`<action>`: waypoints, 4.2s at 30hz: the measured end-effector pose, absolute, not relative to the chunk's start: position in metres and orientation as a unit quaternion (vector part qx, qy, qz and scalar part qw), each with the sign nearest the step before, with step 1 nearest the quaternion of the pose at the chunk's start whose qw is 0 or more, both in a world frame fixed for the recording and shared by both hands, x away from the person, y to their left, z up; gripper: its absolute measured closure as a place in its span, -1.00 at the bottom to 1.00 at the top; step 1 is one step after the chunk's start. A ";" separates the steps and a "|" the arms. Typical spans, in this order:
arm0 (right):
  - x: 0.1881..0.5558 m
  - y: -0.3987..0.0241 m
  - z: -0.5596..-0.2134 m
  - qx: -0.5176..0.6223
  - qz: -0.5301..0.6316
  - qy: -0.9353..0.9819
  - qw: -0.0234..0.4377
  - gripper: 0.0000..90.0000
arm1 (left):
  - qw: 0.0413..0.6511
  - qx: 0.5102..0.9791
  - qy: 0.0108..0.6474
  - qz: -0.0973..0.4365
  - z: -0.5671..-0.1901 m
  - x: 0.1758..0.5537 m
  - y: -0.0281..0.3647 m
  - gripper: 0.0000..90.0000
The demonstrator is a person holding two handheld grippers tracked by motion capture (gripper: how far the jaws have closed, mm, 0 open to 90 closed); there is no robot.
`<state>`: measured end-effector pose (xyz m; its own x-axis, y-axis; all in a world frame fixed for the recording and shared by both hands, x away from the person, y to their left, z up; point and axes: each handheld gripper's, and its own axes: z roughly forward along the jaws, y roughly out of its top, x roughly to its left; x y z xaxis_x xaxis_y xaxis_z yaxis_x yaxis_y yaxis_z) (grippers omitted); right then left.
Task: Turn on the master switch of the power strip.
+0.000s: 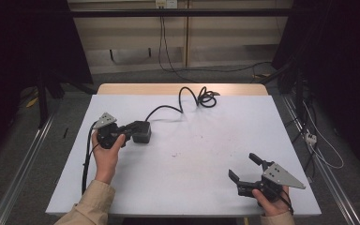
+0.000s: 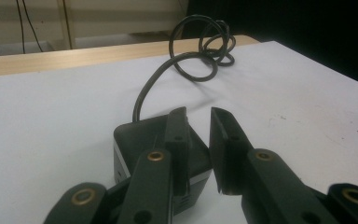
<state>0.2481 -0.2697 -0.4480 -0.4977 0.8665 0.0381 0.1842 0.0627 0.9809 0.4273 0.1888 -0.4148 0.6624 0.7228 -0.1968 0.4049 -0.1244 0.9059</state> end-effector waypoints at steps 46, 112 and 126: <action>0.250 -0.270 -0.448 0.397 0.557 0.662 0.306 -0.90 | 0.524 0.740 0.402 0.128 -0.421 0.442 0.187 1.00; 0.250 -0.270 -0.448 0.395 0.559 0.662 0.307 -0.89 | 0.503 0.756 0.397 0.138 -0.430 0.445 0.181 1.00; 0.249 -0.269 -0.447 0.395 0.558 0.662 0.306 -0.89 | 0.496 0.760 0.393 0.151 -0.430 0.444 0.178 1.00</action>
